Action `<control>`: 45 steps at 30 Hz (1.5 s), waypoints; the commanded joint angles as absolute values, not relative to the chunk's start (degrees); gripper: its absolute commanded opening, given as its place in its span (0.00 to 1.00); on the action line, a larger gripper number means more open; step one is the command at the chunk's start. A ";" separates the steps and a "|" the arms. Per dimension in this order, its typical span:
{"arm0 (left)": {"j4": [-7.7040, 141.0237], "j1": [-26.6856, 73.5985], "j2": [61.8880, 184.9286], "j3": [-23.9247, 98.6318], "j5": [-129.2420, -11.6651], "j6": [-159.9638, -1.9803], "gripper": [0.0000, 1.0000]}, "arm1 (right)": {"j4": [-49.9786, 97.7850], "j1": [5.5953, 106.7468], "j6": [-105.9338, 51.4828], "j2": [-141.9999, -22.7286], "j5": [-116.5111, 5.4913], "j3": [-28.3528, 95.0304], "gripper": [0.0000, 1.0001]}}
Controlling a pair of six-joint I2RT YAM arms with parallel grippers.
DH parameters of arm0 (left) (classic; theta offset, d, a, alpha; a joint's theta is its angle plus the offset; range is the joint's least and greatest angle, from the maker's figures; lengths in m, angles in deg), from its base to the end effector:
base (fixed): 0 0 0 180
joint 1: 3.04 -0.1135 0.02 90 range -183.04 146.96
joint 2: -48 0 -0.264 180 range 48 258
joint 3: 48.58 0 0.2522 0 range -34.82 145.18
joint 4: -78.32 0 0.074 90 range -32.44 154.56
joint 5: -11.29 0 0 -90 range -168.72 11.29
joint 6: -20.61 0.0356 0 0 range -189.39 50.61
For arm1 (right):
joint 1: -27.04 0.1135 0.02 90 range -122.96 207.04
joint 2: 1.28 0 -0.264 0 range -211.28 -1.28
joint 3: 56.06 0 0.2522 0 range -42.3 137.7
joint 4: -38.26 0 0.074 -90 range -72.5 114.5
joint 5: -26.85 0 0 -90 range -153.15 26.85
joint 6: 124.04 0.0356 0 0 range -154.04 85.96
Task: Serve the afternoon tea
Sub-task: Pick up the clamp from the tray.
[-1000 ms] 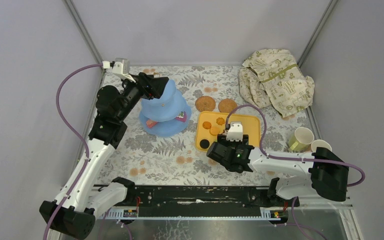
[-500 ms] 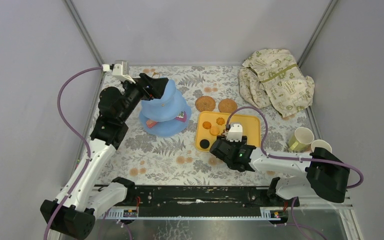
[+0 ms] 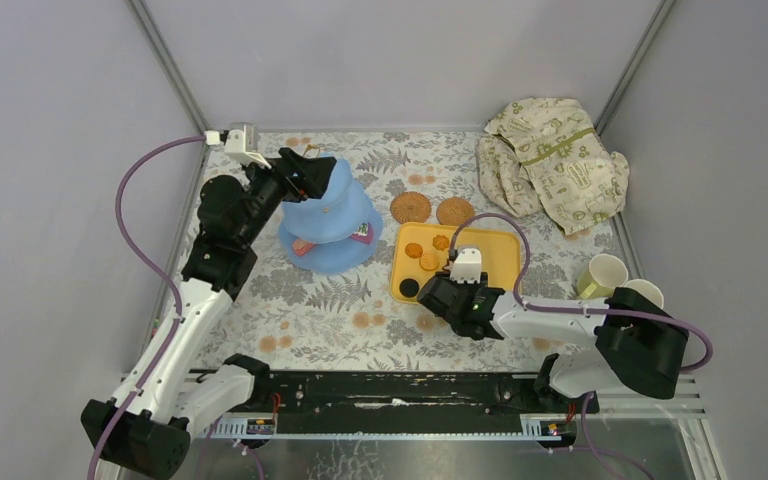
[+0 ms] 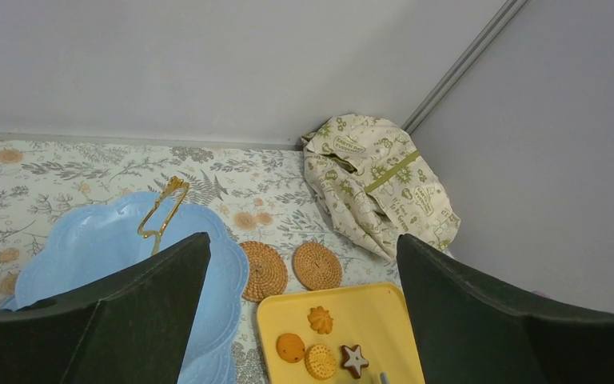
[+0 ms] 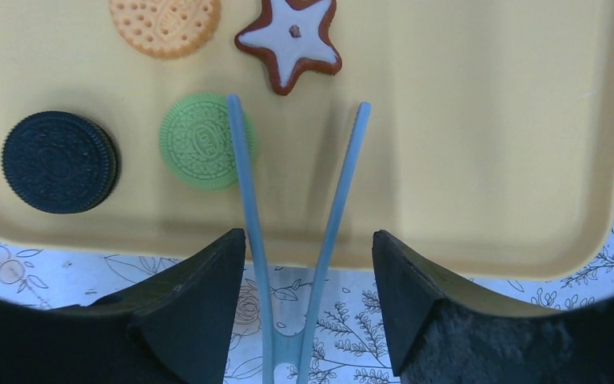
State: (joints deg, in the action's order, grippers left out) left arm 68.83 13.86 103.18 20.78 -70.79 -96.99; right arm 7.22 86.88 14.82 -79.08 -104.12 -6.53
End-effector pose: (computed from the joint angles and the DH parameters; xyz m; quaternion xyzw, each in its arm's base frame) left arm 0.2116 -0.0694 0.4009 -0.0125 0.6778 -0.3211 0.6613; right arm 0.1397 0.1939 0.1653 0.0058 0.9081 0.0047 0.4187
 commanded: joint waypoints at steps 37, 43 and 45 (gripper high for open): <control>74.20 14.17 103.97 19.24 -70.28 -99.50 0.94 | 10.27 79.56 7.26 -78.54 -92.94 -5.22 0.43; 74.95 14.17 104.42 19.15 -70.19 -99.87 0.94 | 10.86 77.78 5.16 -79.95 -90.62 -4.41 0.41; 75.20 14.18 104.63 19.30 -70.12 -100.04 0.94 | 10.85 77.51 4.60 -80.39 -90.66 -3.89 0.41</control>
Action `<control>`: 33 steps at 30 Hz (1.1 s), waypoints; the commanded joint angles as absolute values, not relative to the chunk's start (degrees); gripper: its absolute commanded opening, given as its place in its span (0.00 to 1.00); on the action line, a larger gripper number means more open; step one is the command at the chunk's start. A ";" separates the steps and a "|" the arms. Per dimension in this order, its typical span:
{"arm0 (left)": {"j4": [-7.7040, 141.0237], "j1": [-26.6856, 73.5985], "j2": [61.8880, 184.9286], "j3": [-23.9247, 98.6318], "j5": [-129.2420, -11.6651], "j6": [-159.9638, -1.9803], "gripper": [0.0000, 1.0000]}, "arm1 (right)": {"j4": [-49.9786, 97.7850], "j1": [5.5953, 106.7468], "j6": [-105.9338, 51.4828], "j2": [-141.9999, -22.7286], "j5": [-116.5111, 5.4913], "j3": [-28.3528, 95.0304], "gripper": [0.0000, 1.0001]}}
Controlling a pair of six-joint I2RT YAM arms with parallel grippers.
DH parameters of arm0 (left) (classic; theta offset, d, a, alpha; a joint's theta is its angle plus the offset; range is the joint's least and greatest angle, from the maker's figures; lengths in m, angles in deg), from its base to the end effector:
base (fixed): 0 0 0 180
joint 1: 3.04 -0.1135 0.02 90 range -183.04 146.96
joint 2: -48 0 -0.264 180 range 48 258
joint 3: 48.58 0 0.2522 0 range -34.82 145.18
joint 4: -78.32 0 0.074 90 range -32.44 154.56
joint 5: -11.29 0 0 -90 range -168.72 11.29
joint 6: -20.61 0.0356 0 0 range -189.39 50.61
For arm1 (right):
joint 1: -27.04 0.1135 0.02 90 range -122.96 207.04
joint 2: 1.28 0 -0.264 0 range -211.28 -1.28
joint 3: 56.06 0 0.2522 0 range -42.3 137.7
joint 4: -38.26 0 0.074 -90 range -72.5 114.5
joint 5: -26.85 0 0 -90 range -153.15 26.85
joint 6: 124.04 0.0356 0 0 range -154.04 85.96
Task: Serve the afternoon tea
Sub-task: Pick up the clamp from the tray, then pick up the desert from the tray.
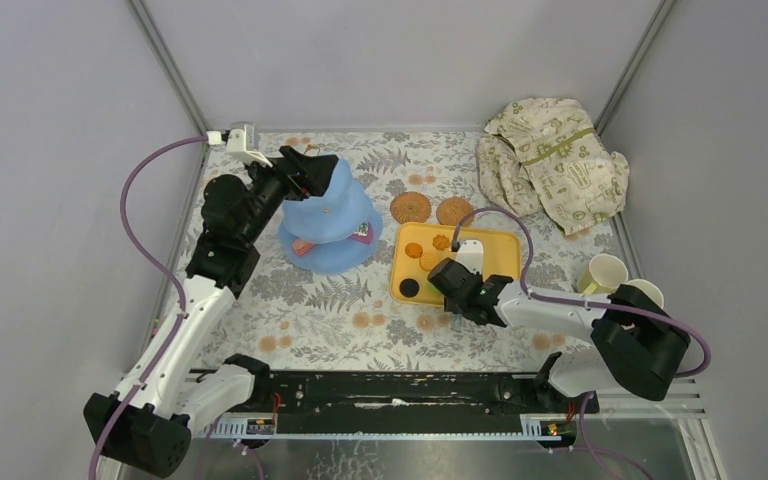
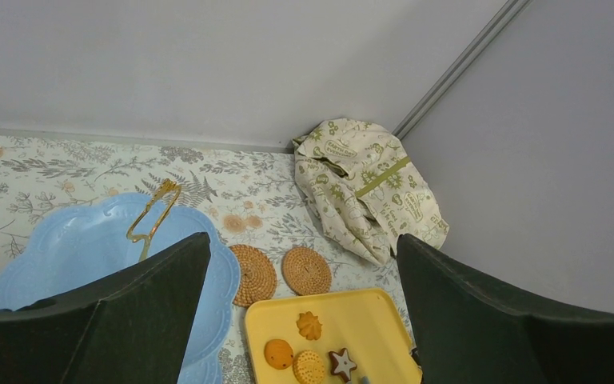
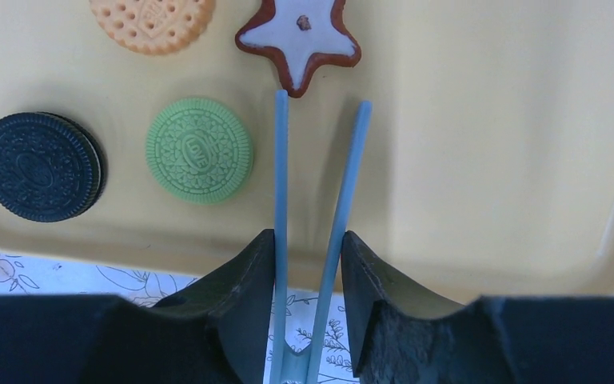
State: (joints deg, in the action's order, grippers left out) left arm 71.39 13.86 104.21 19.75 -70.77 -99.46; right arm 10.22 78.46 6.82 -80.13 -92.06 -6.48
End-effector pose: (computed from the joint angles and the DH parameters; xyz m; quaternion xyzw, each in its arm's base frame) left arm 0.2173 -0.0711 0.3957 -0.0264 0.6742 -0.3364 0.6570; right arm 0.1667 0.1814 0.1607 -0.0156 0.9317 0.0305 0.3615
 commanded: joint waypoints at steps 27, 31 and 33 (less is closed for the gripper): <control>78.06 14.12 106.36 18.19 -69.72 -100.86 0.93 | 8.85 74.49 -0.01 -87.50 -87.28 2.78 0.41; 78.51 14.13 106.77 18.18 -69.66 -100.77 0.93 | 8.41 73.54 -0.65 -88.82 -86.76 4.17 0.40; 78.62 14.11 106.95 18.18 -69.62 -100.77 0.93 | 8.43 72.96 -0.97 -89.23 -85.88 4.34 0.35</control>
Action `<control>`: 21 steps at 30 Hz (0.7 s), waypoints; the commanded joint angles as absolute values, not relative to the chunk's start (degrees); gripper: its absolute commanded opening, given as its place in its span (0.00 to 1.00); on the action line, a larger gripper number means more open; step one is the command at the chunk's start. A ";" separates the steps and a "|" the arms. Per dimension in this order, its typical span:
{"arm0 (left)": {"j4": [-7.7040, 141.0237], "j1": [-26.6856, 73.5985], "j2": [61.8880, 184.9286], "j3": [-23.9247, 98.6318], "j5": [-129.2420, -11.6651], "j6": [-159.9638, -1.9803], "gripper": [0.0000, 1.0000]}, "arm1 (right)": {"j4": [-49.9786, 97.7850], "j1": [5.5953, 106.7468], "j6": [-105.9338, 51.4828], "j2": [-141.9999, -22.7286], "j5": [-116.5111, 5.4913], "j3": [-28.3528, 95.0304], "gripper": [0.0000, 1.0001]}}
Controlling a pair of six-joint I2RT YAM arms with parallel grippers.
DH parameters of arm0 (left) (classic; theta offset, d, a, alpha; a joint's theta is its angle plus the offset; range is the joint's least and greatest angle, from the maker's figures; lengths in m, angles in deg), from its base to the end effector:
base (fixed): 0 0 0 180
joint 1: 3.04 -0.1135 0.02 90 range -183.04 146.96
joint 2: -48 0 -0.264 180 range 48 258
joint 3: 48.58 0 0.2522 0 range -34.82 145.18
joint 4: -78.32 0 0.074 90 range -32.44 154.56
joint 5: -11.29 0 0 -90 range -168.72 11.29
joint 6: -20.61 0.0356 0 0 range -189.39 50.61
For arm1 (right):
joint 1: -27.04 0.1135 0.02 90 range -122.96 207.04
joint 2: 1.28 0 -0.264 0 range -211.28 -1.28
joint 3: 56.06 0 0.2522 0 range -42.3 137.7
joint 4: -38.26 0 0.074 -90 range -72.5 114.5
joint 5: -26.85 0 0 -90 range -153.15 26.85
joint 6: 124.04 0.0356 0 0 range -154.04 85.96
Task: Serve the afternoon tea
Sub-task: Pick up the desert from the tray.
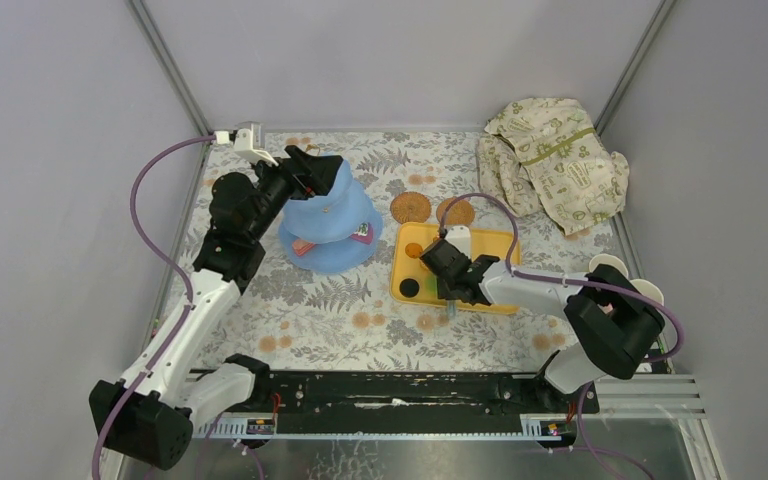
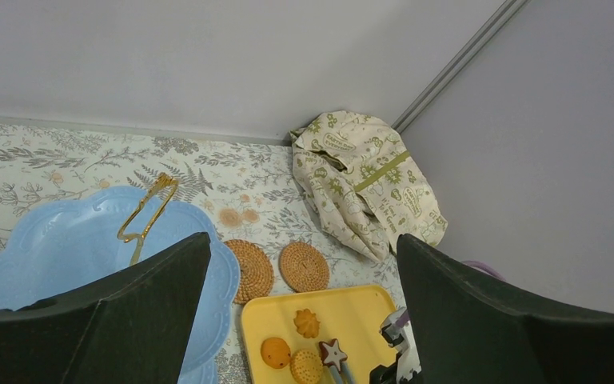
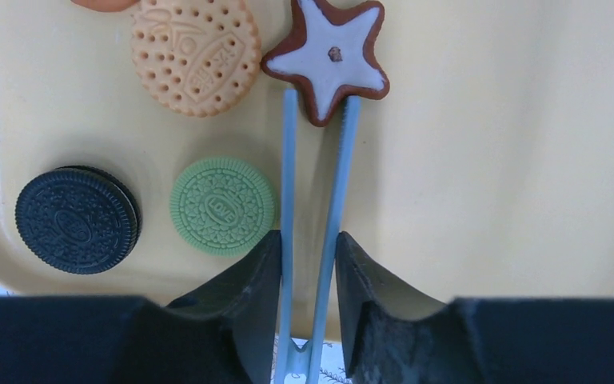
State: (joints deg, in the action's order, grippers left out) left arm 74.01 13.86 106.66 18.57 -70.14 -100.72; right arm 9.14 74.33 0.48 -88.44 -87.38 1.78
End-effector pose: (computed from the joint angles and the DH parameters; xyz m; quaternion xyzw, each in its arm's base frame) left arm 0.2291 -0.0751 0.3842 -0.0310 0.6804 -0.3448 0.6459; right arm 0.2024 0.1977 0.1630 -0.0479 0.9414 0.0215 0.3332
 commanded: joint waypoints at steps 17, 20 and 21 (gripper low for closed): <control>78.62 14.10 106.41 17.92 -69.68 -101.12 0.93 | 8.02 72.26 -1.46 -84.22 -85.88 2.62 0.07; 78.55 14.09 106.35 18.03 -69.52 -101.29 0.93 | 7.36 72.26 -1.68 -82.99 -85.82 2.75 0.06; 78.55 14.15 106.27 18.01 -69.58 -101.30 0.93 | 7.02 72.30 -1.76 -82.68 -85.85 2.85 0.06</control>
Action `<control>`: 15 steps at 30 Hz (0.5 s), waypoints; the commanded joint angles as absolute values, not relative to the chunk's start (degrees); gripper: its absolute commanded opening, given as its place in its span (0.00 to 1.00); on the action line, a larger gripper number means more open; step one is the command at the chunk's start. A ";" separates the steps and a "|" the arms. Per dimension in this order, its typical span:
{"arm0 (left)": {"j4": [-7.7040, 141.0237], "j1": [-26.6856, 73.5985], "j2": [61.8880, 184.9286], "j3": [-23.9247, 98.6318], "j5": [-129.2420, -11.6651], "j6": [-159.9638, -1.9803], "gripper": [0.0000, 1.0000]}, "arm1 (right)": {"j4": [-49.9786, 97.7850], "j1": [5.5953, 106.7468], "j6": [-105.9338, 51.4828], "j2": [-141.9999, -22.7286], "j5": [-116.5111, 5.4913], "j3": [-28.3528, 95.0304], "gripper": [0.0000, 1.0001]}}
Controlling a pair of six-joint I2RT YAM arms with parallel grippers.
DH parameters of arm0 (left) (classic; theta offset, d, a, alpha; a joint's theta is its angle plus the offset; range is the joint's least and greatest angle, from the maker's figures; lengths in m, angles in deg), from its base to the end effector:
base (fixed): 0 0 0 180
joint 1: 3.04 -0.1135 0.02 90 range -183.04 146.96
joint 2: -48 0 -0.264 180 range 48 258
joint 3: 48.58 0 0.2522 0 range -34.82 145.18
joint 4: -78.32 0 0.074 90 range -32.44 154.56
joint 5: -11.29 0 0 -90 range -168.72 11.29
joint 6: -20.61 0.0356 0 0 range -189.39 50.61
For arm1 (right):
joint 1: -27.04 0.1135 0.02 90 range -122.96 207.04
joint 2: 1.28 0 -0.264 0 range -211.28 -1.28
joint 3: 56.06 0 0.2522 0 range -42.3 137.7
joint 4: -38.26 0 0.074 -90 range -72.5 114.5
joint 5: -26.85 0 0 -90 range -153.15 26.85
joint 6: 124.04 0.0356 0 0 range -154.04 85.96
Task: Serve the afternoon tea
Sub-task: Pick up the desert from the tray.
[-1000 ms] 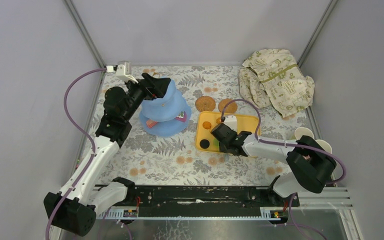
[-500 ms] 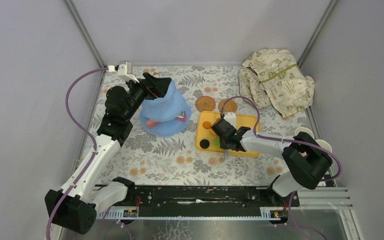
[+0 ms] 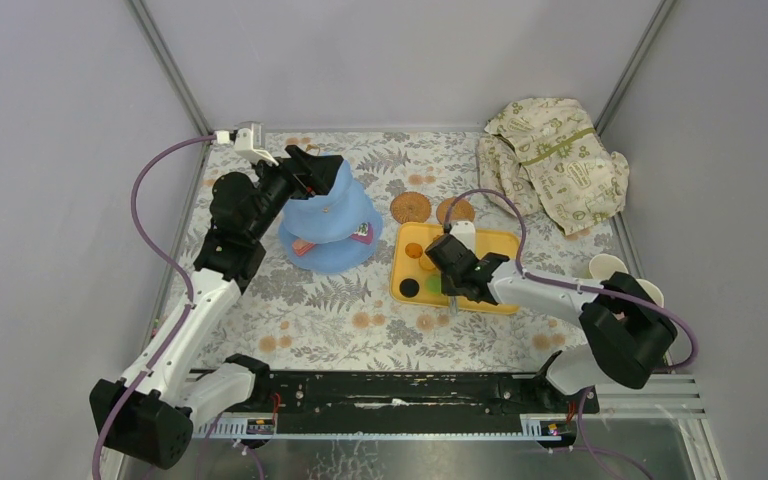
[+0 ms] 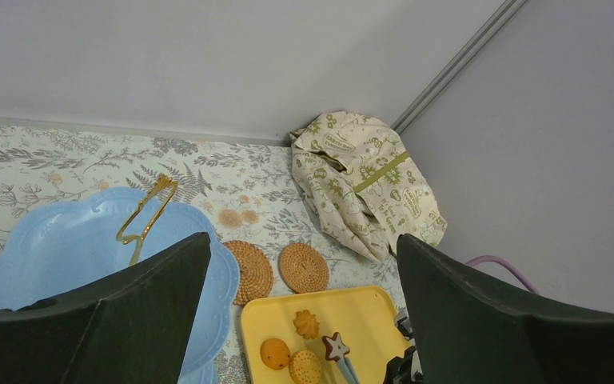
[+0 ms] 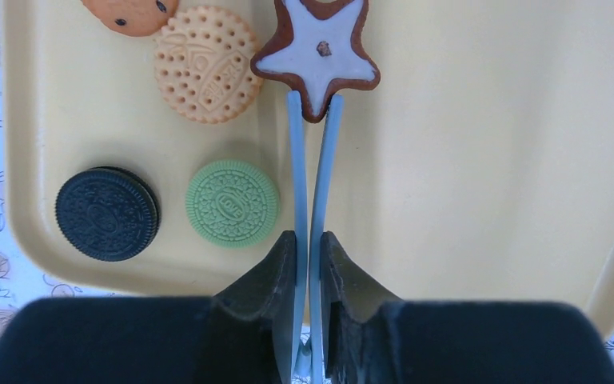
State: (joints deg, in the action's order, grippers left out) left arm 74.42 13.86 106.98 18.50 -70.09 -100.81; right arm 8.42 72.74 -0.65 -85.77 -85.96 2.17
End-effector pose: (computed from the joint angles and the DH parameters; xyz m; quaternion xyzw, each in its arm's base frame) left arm 0.2305 -0.0756 0.3833 -0.0312 0.6803 -0.3456 0.6455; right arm 0.2057 0.1910 0.1760 -0.0432 0.9384 0.0361 0.3408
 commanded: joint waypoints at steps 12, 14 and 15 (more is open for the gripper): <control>76.25 14.10 105.53 18.92 -73.45 -101.36 0.93 | 1.15 72.39 -4.43 -77.49 -85.50 6.49 0.06; 75.13 14.14 105.21 19.25 -75.65 -101.67 0.93 | 0.25 72.37 -5.16 -77.02 -85.23 8.16 0.06; 74.52 14.10 105.01 19.39 -76.83 -101.85 0.93 | -0.18 72.39 -5.51 -76.82 -85.17 8.91 0.06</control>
